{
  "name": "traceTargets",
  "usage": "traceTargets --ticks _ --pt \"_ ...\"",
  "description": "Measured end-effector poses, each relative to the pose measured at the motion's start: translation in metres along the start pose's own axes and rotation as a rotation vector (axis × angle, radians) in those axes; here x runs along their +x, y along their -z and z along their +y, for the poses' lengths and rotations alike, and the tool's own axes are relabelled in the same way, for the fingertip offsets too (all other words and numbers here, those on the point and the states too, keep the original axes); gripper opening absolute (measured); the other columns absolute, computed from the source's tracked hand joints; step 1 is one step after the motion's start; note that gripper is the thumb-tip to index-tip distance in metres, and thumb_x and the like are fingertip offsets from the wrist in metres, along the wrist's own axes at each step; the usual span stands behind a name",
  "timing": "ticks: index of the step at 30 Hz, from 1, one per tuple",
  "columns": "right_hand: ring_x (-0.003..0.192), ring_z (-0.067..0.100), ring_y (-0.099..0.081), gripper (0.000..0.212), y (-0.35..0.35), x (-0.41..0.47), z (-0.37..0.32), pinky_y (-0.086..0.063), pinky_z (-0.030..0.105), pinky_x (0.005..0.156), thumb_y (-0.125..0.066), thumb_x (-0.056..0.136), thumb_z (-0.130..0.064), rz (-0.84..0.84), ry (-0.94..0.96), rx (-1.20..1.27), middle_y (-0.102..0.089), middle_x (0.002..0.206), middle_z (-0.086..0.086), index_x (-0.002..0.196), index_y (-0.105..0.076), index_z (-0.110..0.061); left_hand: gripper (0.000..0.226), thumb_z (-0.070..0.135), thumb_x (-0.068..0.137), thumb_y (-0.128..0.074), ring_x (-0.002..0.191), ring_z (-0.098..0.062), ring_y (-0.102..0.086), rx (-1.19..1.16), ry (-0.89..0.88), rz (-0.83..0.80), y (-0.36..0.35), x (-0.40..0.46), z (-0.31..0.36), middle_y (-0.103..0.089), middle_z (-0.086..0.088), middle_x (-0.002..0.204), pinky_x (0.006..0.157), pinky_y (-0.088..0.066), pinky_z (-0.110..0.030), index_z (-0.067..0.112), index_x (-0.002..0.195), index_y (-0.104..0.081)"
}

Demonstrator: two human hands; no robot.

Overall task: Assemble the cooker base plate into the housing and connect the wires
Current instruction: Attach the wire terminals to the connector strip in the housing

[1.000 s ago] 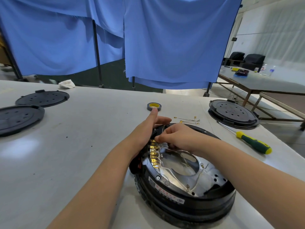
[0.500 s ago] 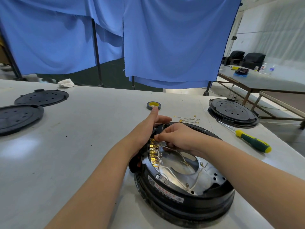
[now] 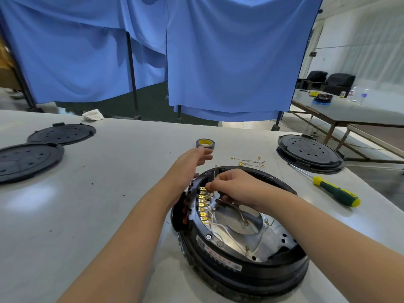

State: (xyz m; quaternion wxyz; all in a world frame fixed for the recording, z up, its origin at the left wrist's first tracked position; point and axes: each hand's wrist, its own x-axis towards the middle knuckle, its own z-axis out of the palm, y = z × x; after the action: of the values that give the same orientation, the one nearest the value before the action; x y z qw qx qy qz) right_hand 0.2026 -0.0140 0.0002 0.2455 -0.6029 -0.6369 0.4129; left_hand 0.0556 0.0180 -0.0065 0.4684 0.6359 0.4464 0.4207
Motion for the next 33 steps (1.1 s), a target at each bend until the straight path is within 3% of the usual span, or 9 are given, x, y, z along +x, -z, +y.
traceTargets --ticks 2,5,8,12,33 --pt "0.066 0.016 -0.050 0.029 0.000 -0.001 -0.001 -0.037 0.031 0.065 -0.069 0.083 -0.036 0.001 -0.010 0.000 -0.050 0.060 -0.004 0.058 -0.059 -0.023 0.020 0.039 0.100 -0.042 0.109 -0.015 -0.057 0.185 0.028 0.041 0.010 0.002 0.003 -0.062 0.002 0.114 0.089 -0.044 -0.035 0.026 0.105 -0.056" --pt "0.067 0.014 -0.053 0.027 0.000 -0.002 -0.002 -0.039 0.028 0.065 -0.067 0.084 -0.037 0.001 -0.008 -0.014 -0.051 0.062 -0.004 0.062 -0.061 -0.023 0.037 0.055 0.090 -0.052 0.074 -0.015 -0.057 0.587 0.013 0.113 0.030 0.003 0.009 -0.058 0.002 0.080 0.064 -0.042 -0.032 0.020 0.079 -0.052" --pt "0.062 0.011 -0.051 0.025 0.001 -0.004 -0.003 -0.040 0.024 0.062 -0.065 0.086 -0.036 -0.012 0.011 -0.037 -0.051 0.062 -0.004 0.066 -0.062 -0.021 0.059 0.064 0.082 -0.056 0.044 -0.014 -0.029 0.769 0.046 0.091 0.041 -0.007 0.011 -0.026 0.006 0.050 0.051 -0.025 -0.029 0.019 0.054 -0.030" --pt "0.057 0.008 -0.049 0.027 0.001 -0.006 -0.004 -0.037 0.021 0.055 -0.063 0.088 -0.033 -0.010 0.031 -0.067 -0.050 0.062 -0.005 0.063 -0.060 -0.023 0.063 0.062 0.078 -0.060 0.042 -0.016 -0.024 0.835 0.051 0.015 0.033 -0.022 0.001 -0.018 0.006 0.043 0.052 -0.023 -0.030 0.021 0.046 -0.025" --pt "0.058 0.006 -0.046 0.024 -0.002 -0.005 -0.002 -0.037 0.017 0.053 -0.057 0.094 -0.028 -0.043 0.072 -0.064 -0.052 0.061 -0.007 0.073 -0.063 -0.020 0.047 0.044 0.095 -0.047 0.049 -0.017 -0.036 0.659 -0.045 0.095 0.014 -0.034 -0.022 -0.037 -0.001 0.053 0.053 -0.028 -0.031 0.016 0.058 -0.041"
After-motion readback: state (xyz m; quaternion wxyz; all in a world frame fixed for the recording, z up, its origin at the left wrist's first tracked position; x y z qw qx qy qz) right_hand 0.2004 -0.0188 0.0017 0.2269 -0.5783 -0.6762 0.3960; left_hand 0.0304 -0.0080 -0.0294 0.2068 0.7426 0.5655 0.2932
